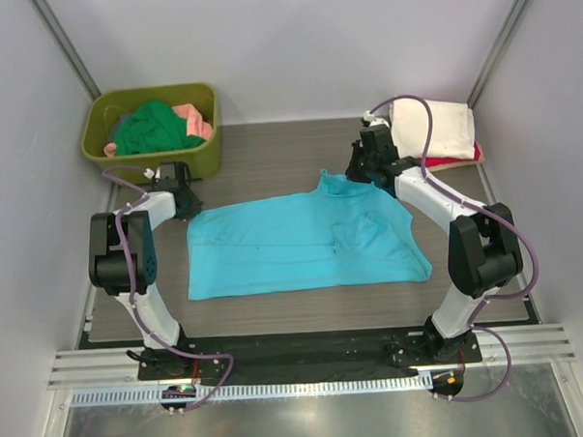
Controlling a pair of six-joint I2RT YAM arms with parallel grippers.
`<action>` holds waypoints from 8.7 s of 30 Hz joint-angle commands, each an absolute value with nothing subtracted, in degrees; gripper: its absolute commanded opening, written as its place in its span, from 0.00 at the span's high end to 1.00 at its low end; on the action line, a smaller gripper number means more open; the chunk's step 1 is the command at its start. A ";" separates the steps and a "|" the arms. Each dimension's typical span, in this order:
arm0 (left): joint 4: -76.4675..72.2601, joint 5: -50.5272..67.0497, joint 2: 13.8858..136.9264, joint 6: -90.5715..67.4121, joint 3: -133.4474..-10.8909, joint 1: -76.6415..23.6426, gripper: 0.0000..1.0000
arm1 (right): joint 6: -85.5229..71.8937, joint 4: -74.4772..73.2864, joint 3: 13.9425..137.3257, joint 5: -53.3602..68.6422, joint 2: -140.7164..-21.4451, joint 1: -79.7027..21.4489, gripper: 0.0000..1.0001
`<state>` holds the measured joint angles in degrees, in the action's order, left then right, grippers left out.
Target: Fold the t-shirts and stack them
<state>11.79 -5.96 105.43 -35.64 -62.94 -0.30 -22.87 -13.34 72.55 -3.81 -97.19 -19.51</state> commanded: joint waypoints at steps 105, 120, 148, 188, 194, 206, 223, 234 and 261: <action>4.57 7.29 68.38 -74.96 -26.70 -51.92 0.22 | -31.74 -36.18 128.96 7.47 -149.00 -19.86 0.00; 29.96 -9.22 62.86 -64.26 -49.83 -62.23 0.18 | -27.69 -17.15 143.61 10.02 -153.28 -18.72 0.00; 33.40 -20.66 57.83 -57.13 -40.17 -61.96 0.20 | -36.82 -20.73 38.28 1.12 -60.67 -29.87 0.01; 13.71 -4.22 57.56 -67.94 -21.71 -63.46 0.29 | -58.71 -19.16 17.05 7.74 -55.37 -54.58 0.56; 11.70 -3.87 62.05 -68.91 -21.36 -65.04 0.47 | -57.83 -18.55 16.70 7.47 -56.07 -54.58 0.60; 11.95 -3.96 62.50 -68.91 -22.50 -65.57 1.00 | -58.54 -19.24 15.55 7.56 -50.81 -54.58 0.97; 37.98 -18.37 63.35 -50.66 -50.70 -53.73 0.97 | -46.24 -24.87 41.21 -4.83 -58.08 -45.38 0.99; 32.61 -9.59 83.74 -38.50 -69.86 -35.96 0.99 | -32.08 -22.06 59.32 -6.33 -77.68 -31.03 0.99; 39.37 -5.28 114.17 -32.87 -96.76 -28.13 0.92 | -26.98 -18.54 75.67 4.30 -102.04 -22.59 0.99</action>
